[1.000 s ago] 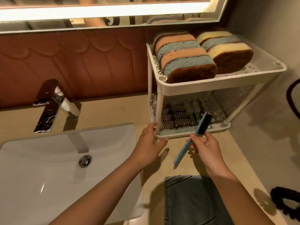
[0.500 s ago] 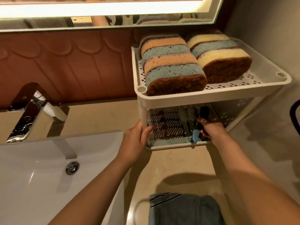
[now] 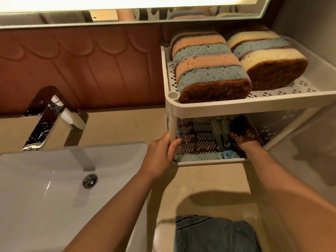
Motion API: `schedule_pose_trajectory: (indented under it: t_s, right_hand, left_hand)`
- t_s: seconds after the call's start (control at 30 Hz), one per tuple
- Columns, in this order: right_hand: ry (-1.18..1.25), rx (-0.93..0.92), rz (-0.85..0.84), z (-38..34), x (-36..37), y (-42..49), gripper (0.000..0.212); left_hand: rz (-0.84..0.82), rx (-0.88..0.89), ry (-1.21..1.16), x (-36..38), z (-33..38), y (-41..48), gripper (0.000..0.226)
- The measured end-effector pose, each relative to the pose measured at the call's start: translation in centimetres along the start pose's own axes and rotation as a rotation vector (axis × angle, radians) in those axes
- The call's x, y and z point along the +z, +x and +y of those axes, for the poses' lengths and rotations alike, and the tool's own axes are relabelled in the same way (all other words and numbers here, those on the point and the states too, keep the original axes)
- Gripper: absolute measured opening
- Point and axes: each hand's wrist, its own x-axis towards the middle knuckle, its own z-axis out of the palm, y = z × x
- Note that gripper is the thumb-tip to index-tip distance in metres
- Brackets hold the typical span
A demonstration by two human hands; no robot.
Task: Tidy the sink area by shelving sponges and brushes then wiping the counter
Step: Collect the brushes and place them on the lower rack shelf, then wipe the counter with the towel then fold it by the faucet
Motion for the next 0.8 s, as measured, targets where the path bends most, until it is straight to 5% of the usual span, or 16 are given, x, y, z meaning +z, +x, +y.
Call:
schedule_pose_trajectory:
  t_s: [0.27, 0.47, 0.6, 0.8]
  right_hand:
    - [-0.009, -0.204, 0.167, -0.5, 0.0, -3.1, 0.040]
    - [0.140, -0.250, -0.088, 0.2, -0.2, -10.2, 0.021]
    - [0.144, -0.307, -0.226, 1.8, -0.9, -17.1, 0.017]
    - [-0.036, -0.277, -0.123, 7.8, -0.6, -25.4, 0.021]
  left_hand:
    - [-0.028, 0.009, -0.039, -0.1, -0.1, 0.0, 0.025]
    - [-0.066, -0.072, -0.176, -0.2, 0.6, -0.4, 0.014]
    - [-0.168, -0.283, -0.343, -0.3, 1.5, -2.4, 0.036]
    - [-0.380, -0.402, -0.442, -1.1, 2.2, -8.2, 0.050]
